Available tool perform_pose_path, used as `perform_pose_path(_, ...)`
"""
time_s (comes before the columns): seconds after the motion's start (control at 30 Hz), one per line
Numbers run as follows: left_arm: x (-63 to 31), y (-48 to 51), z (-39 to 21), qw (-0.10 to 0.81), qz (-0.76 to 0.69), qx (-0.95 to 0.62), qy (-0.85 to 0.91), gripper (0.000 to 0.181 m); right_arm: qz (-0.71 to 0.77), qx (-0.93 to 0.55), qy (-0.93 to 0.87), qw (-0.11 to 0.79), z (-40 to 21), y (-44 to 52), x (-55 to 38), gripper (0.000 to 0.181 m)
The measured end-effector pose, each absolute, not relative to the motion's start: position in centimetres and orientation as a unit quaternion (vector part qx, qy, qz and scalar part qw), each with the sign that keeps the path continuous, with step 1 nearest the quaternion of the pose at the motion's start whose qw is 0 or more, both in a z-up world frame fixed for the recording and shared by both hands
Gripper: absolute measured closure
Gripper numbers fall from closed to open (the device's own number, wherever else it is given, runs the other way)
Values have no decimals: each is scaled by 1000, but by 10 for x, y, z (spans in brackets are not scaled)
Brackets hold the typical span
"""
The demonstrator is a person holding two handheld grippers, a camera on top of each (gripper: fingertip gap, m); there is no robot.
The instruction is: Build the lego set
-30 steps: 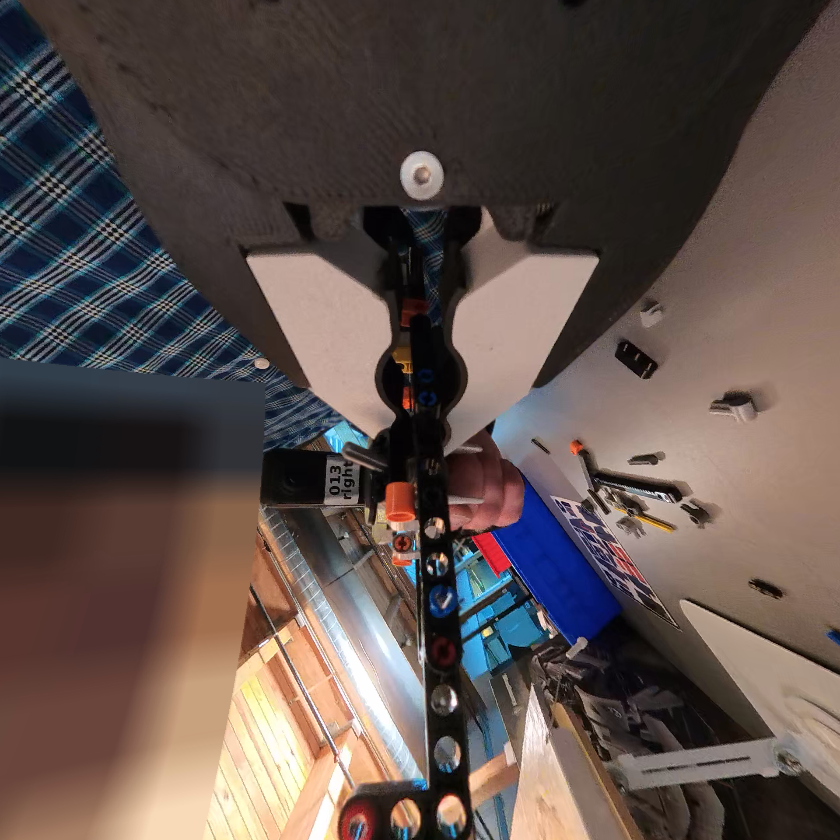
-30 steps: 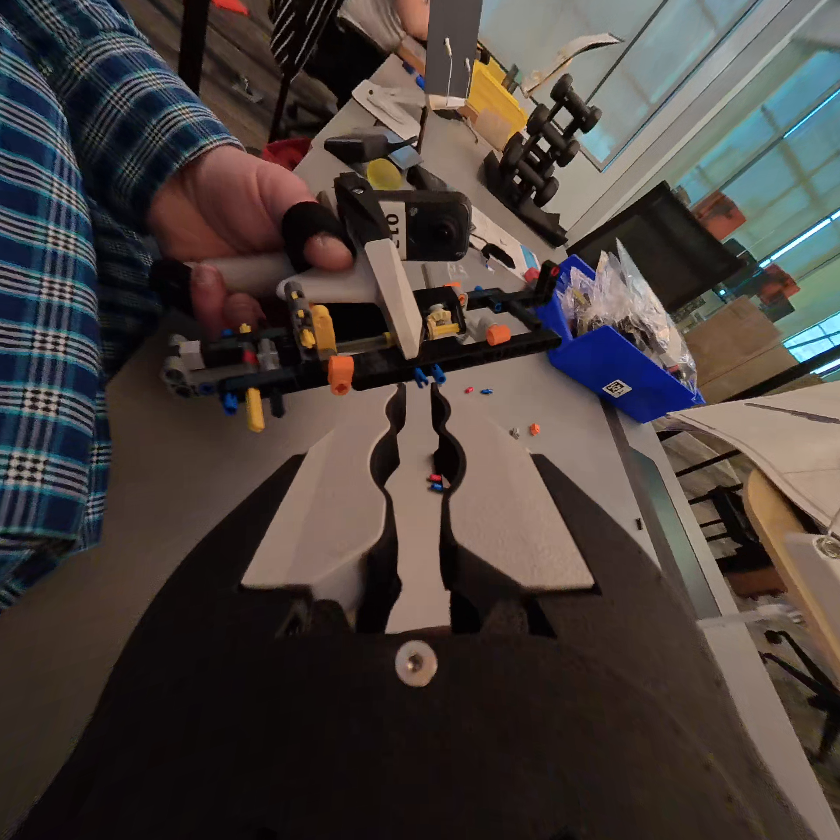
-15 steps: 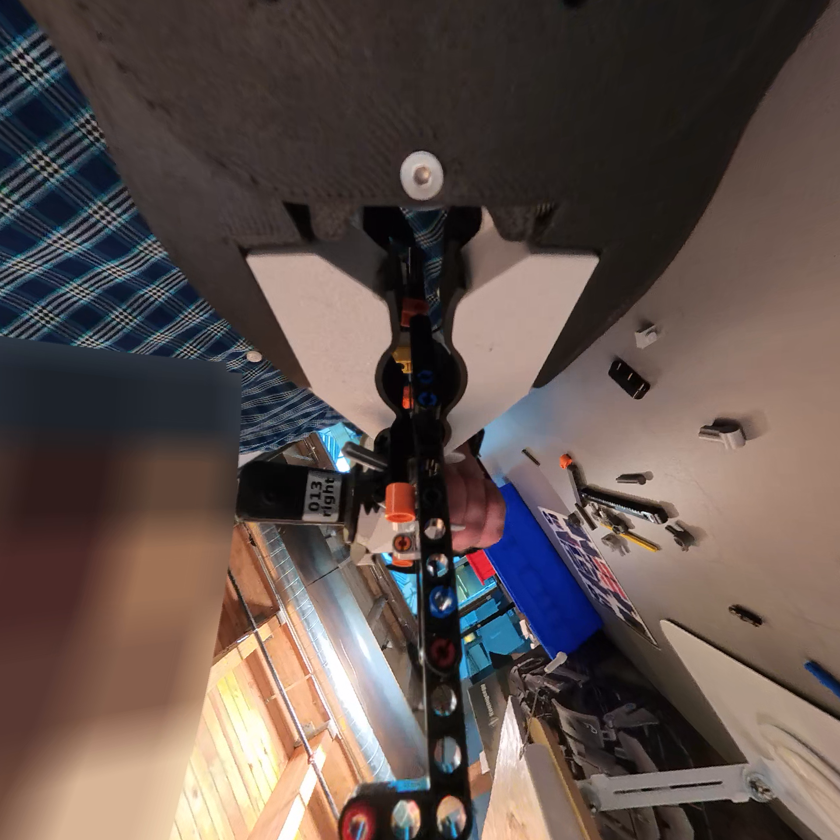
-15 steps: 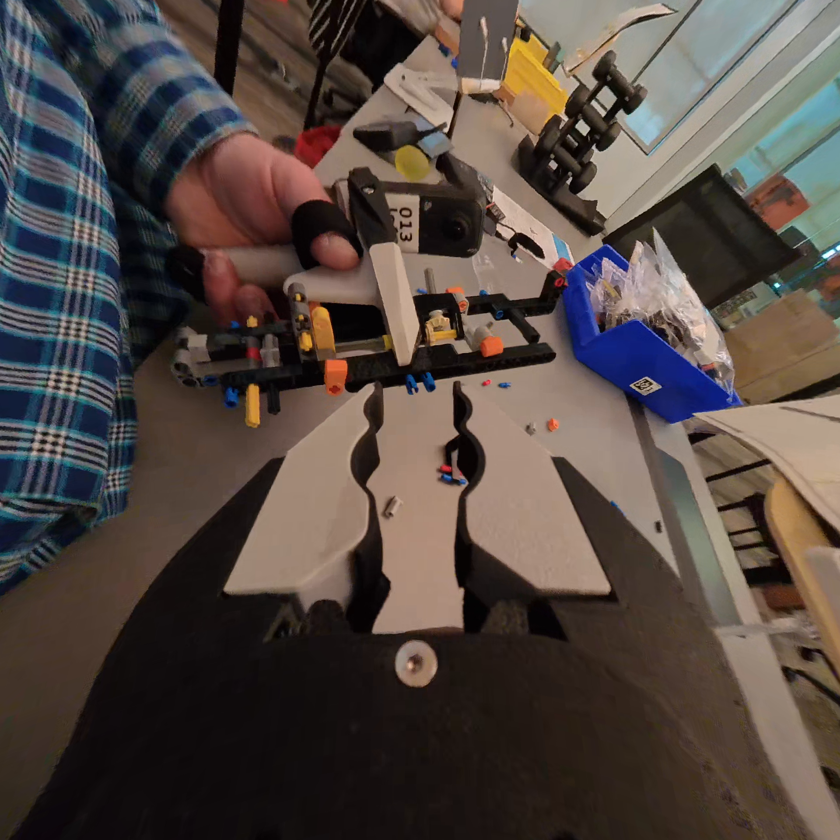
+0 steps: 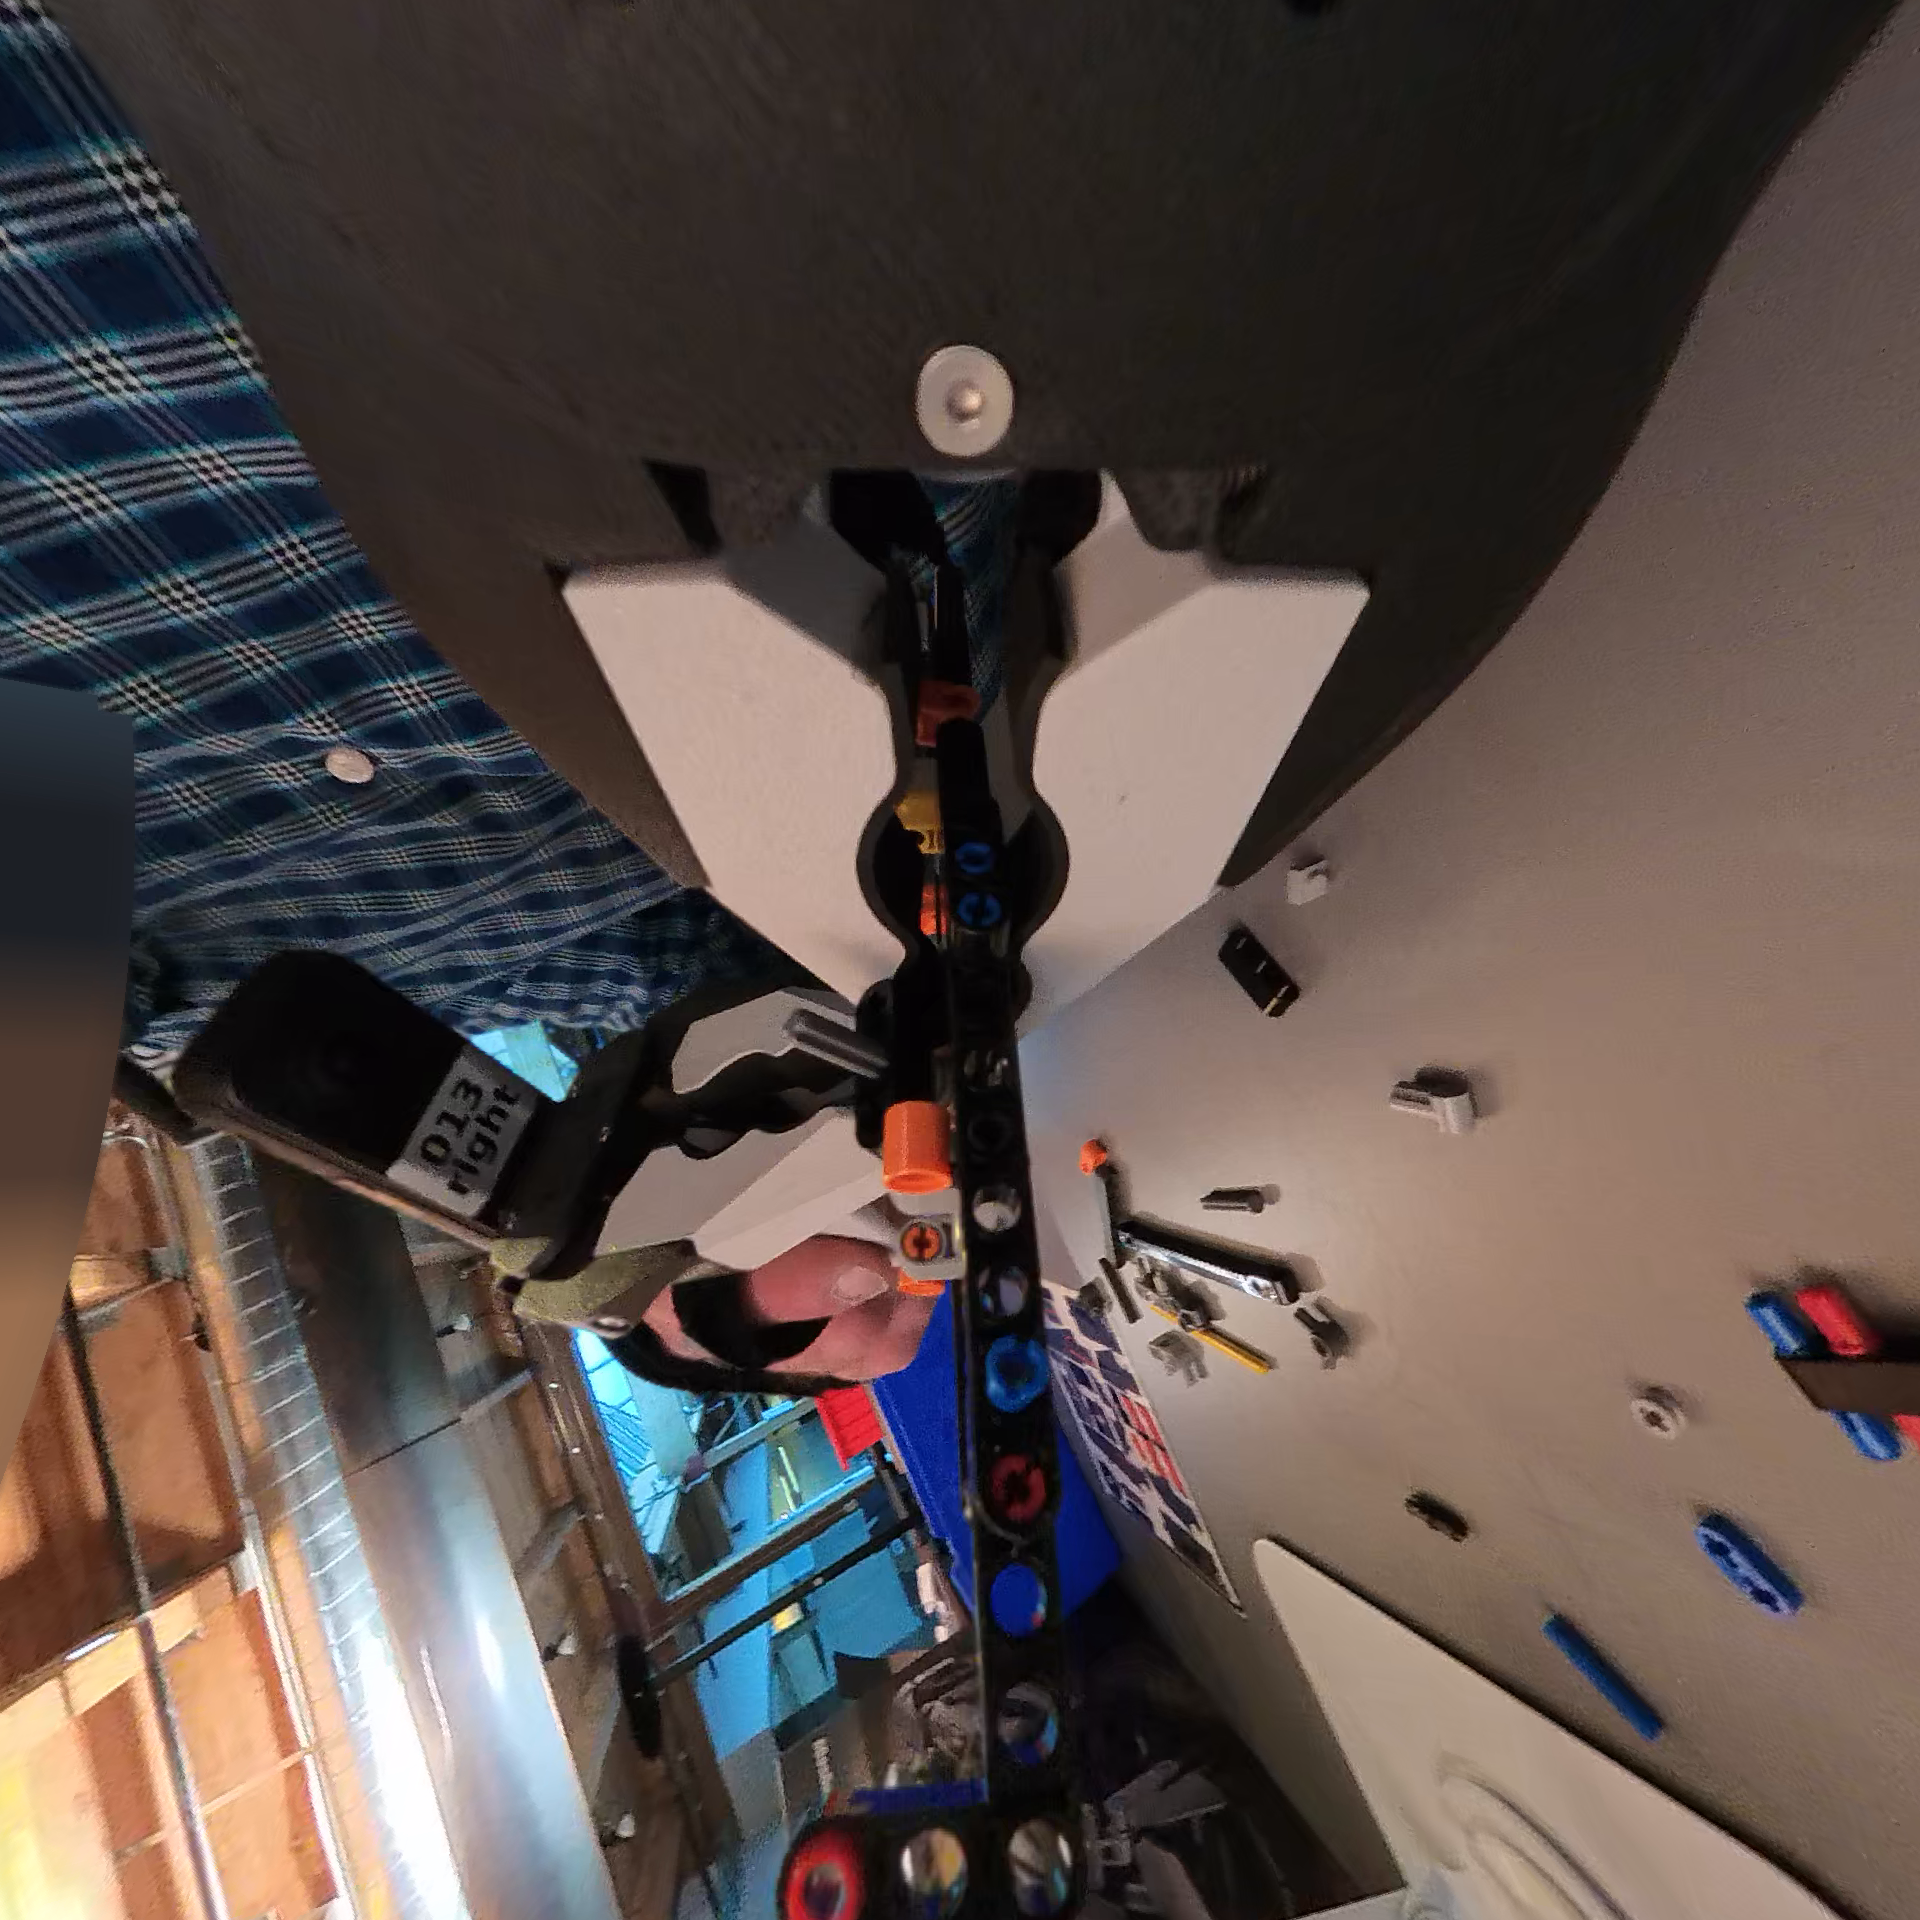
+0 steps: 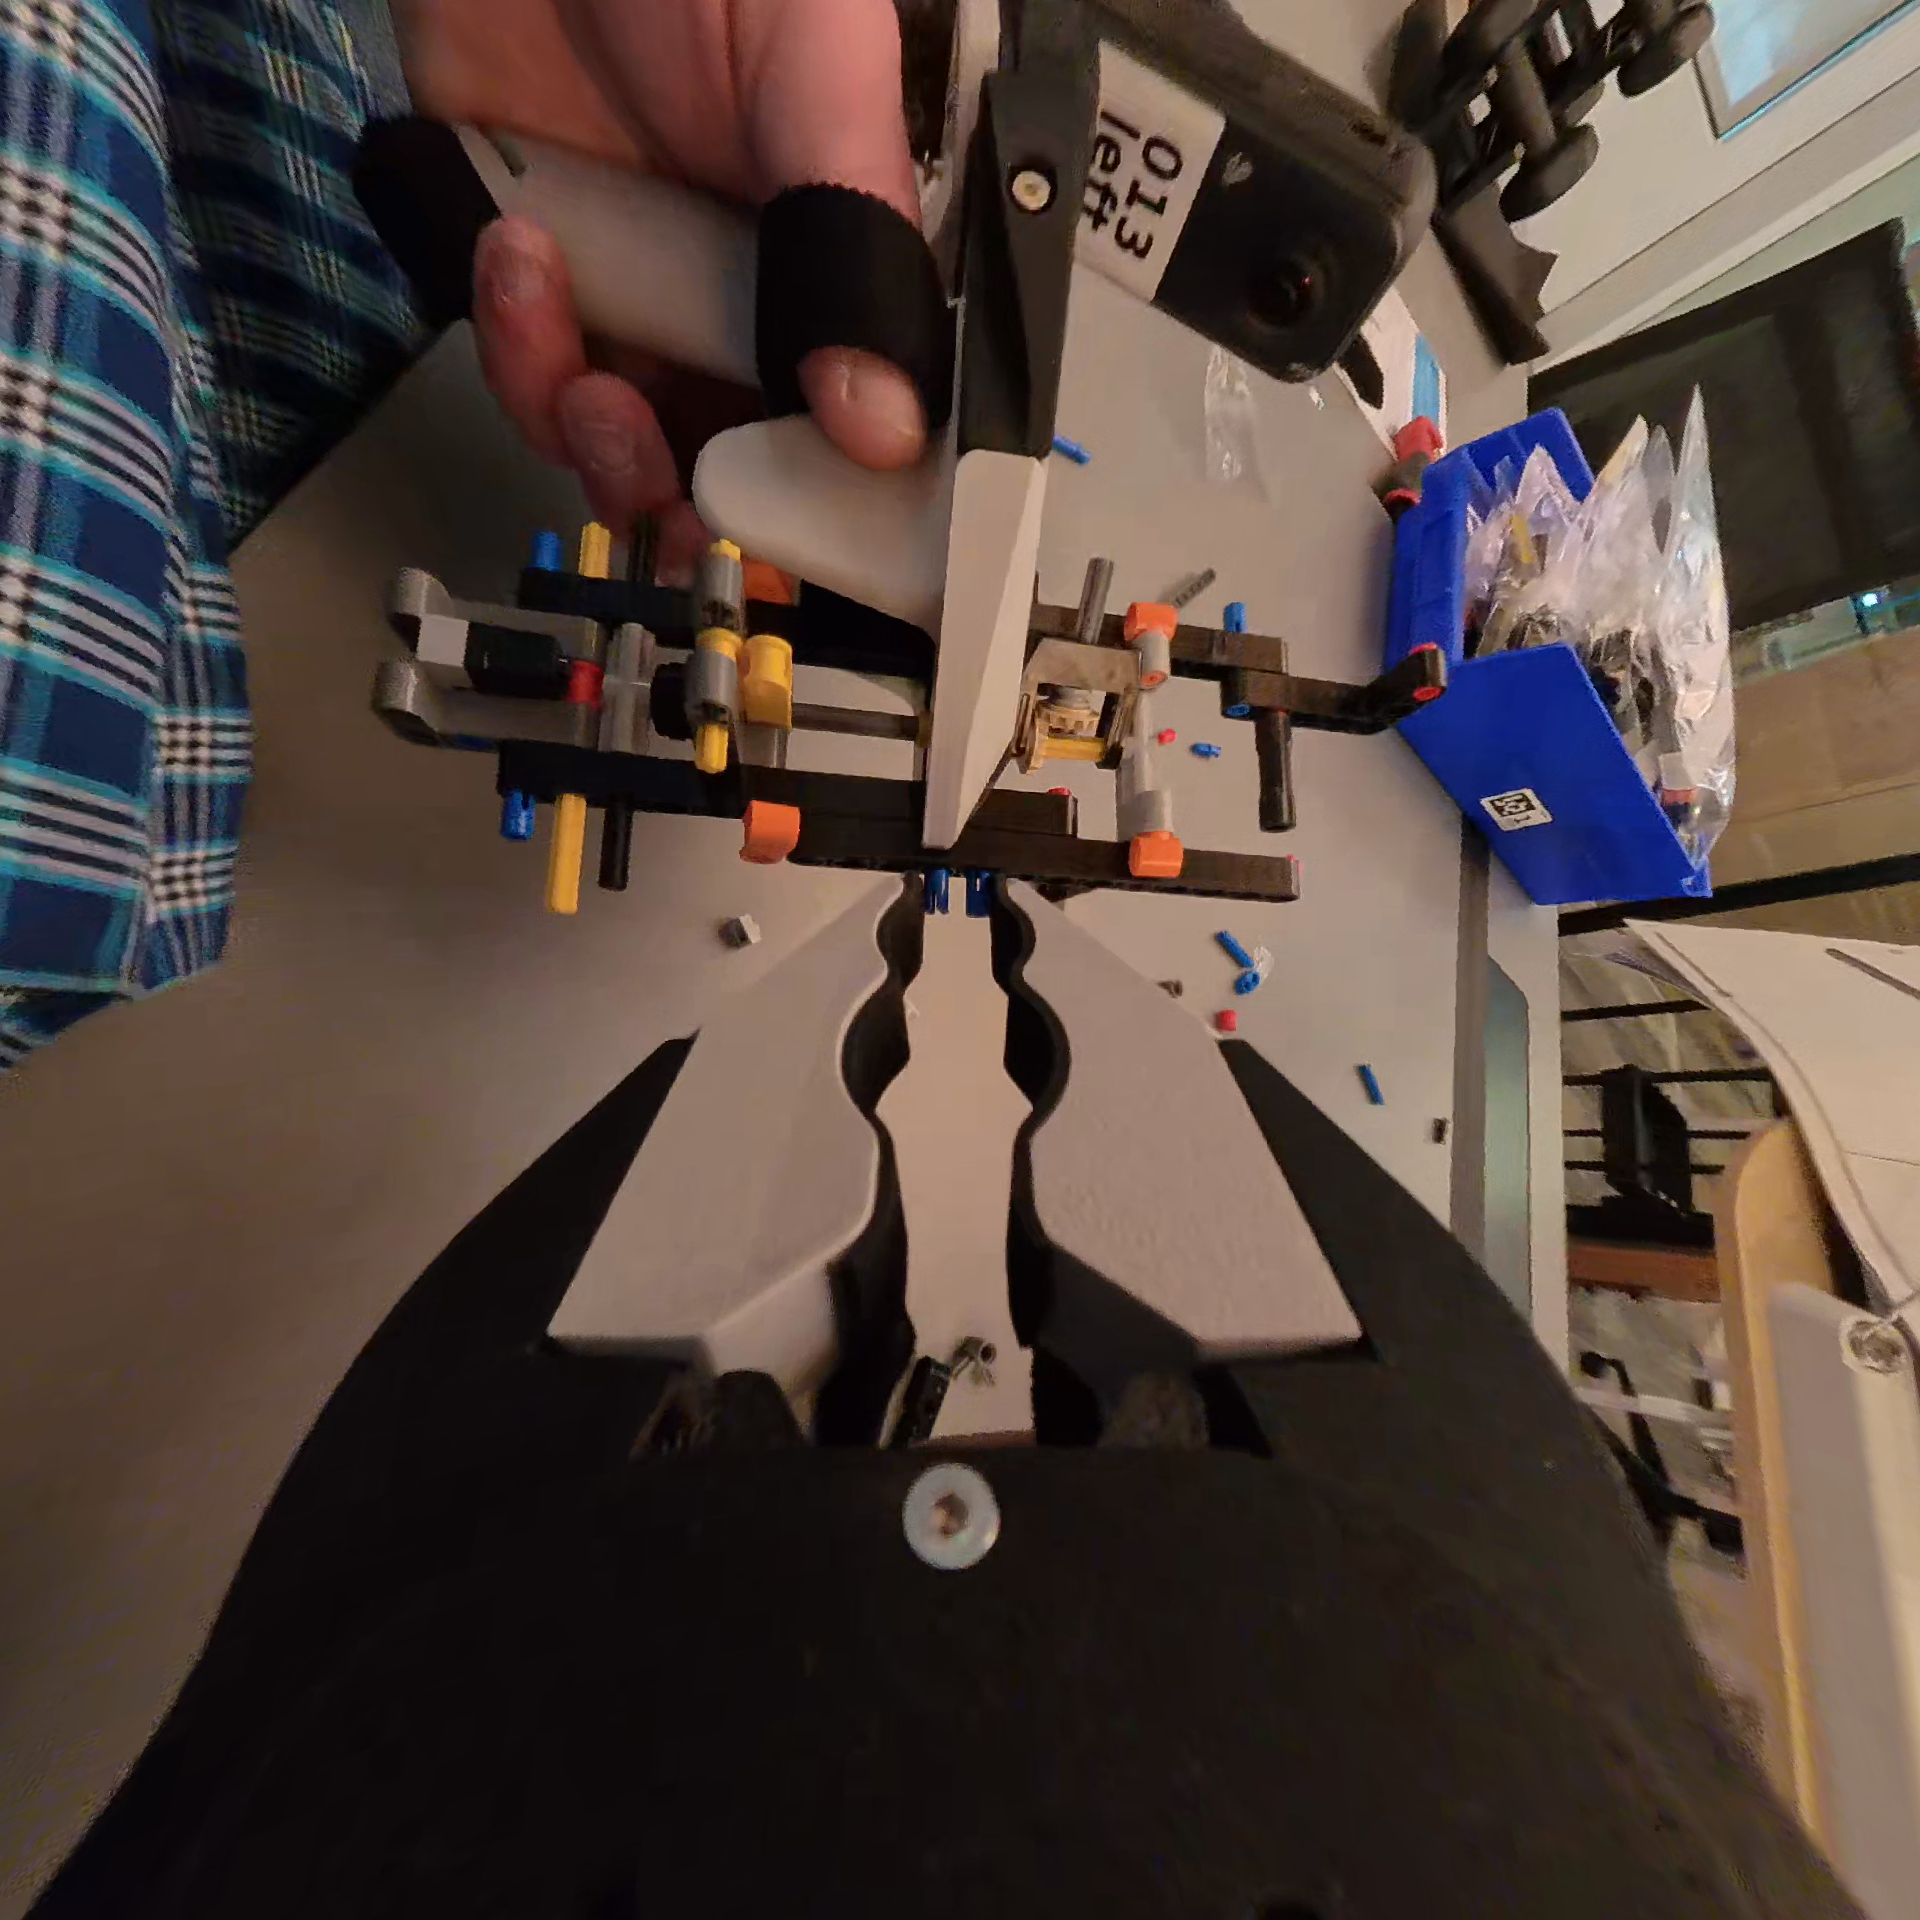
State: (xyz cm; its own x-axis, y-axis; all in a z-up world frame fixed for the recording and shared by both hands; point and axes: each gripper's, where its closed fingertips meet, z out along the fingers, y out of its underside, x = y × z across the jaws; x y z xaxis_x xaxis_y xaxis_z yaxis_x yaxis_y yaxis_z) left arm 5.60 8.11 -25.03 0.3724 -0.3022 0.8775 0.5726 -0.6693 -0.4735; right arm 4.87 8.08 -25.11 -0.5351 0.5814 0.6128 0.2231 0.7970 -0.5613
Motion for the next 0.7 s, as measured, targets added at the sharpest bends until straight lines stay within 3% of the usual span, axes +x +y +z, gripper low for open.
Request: perform_pose_path(0.7, 59, 74, -292, 349, -524, -766, -128, 175, 244, -262, -864, 354, -296, 77, 53, 173)
